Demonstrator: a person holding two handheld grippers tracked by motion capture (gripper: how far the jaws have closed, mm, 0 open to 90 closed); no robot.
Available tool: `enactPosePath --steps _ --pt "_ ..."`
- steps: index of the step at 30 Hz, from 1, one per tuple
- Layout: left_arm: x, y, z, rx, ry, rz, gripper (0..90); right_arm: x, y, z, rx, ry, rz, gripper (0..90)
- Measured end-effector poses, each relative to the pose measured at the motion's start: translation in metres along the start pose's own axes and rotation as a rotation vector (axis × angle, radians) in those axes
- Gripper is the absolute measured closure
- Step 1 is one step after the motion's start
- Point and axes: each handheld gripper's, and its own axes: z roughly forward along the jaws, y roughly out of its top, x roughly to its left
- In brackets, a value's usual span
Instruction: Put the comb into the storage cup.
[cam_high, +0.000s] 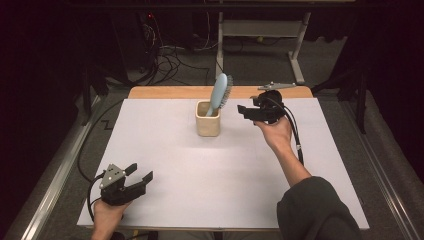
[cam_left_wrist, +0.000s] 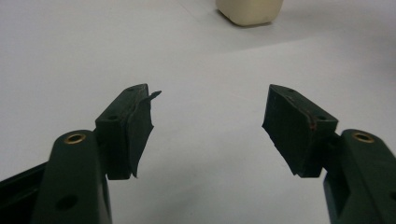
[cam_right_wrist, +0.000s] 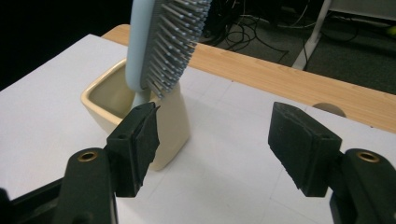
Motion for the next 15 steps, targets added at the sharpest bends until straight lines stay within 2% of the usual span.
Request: enactPosePath --steps 2,4,11,15 --pt "0.000 0.000 0.001 0.002 0.001 0.002 33.1 -0.003 -0.002 -0.001 -0.007 0.006 0.016 33.8" --pt "0.000 0.000 0.001 0.002 -0.001 -0.005 33.1 -0.004 -0.003 -0.002 0.007 -0.003 0.005 33.8" --pt "0.000 0.000 -0.001 -0.006 0.000 -0.004 33.1 -0.006 -0.010 -0.011 -0.008 -0.005 0.004 33.9" --pt "0.000 0.000 -0.001 -0.008 0.001 -0.005 33.2 -0.009 -0.013 -0.013 0.004 -0.009 0.001 33.9"
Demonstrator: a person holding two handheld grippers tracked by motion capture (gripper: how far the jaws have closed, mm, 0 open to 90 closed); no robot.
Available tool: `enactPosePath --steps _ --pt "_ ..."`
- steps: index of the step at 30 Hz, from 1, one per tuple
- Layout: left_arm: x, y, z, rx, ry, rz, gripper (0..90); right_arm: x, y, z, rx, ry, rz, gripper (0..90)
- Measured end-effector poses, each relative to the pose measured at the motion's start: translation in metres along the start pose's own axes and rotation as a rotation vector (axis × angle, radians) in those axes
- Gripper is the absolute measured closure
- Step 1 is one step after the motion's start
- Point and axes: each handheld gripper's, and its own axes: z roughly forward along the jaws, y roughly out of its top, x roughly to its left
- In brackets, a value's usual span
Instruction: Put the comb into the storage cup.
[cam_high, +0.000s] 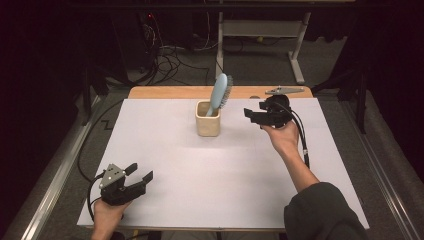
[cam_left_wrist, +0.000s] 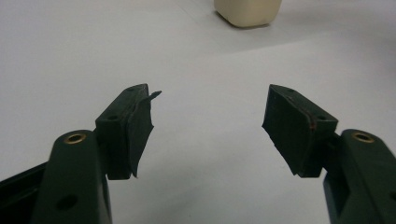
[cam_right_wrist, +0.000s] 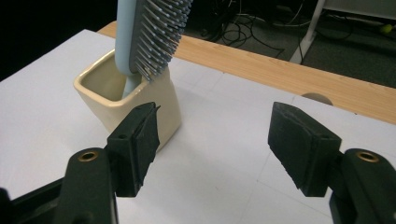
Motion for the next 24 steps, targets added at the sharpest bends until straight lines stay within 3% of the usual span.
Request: enactPosePath --steps 15,24 --pt "-0.001 0.001 0.000 -0.006 -0.003 -0.001 33.2 0.009 0.001 -0.013 -0.021 0.019 -0.026 34.1" --pt "0.001 0.000 -0.001 -0.007 -0.002 -0.012 33.3 0.006 -0.005 -0.018 -0.026 0.019 -0.023 34.2"
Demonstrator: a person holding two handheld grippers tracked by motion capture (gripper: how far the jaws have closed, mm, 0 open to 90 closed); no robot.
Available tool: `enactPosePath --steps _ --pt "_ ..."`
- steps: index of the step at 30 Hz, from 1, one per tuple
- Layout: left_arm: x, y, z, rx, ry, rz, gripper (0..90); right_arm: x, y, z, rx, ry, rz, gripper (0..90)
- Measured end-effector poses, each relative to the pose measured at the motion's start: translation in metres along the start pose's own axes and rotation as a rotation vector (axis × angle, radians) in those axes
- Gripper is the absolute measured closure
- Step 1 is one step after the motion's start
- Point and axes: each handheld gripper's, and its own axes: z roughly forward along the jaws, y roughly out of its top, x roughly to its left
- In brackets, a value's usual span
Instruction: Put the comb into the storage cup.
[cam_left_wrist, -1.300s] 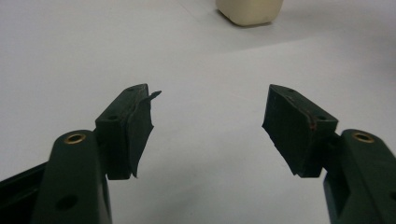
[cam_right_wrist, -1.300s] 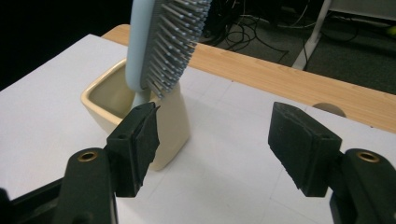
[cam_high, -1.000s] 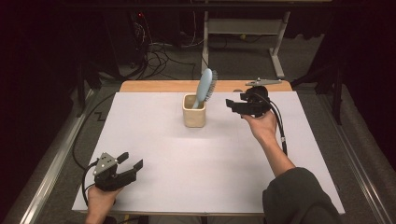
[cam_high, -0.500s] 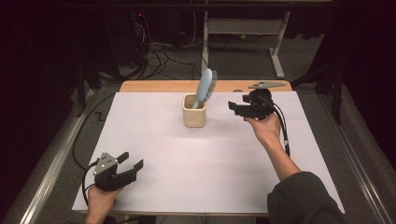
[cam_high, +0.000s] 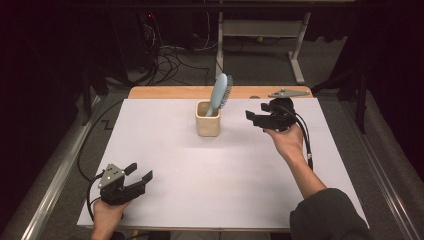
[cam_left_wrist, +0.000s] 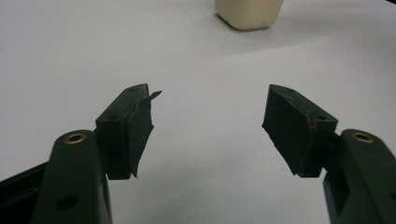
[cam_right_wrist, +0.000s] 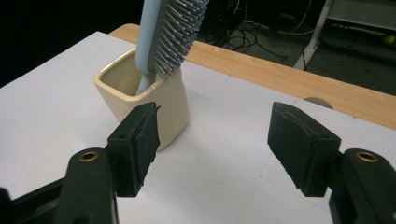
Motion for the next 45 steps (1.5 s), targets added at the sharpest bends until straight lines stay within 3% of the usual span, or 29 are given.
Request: enactPosePath --steps 24,45 --pt "-0.001 0.002 0.004 0.001 -0.007 0.013 33.3 -0.015 -0.020 -0.014 -0.005 -0.016 0.029 34.2" --pt "-0.001 0.002 0.004 0.006 -0.007 0.012 33.3 -0.016 -0.029 -0.028 -0.010 -0.017 0.017 34.0"
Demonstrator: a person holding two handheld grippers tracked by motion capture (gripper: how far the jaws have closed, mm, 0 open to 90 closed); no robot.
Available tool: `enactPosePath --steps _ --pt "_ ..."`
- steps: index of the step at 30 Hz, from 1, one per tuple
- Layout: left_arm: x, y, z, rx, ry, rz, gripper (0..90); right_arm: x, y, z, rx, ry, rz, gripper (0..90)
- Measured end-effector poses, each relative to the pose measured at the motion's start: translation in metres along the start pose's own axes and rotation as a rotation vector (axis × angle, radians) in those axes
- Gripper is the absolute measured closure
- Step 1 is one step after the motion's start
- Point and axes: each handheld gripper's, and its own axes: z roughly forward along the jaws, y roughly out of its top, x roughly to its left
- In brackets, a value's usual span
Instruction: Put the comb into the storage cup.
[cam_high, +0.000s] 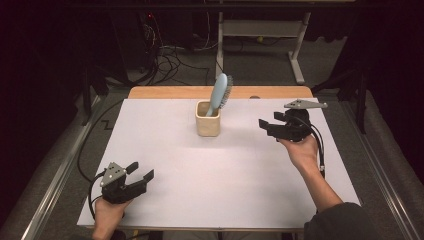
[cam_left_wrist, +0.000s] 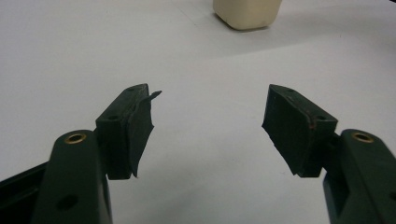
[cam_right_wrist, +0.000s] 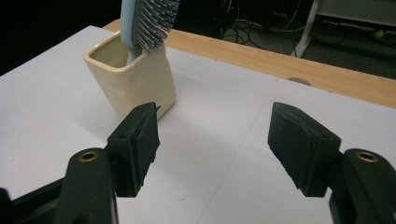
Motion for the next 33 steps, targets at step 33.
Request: enactPosePath --steps 33 --pt "-0.001 0.001 -0.001 -0.005 -0.002 0.002 33.4 -0.004 -0.023 -0.026 -0.029 -0.012 -0.005 34.6"
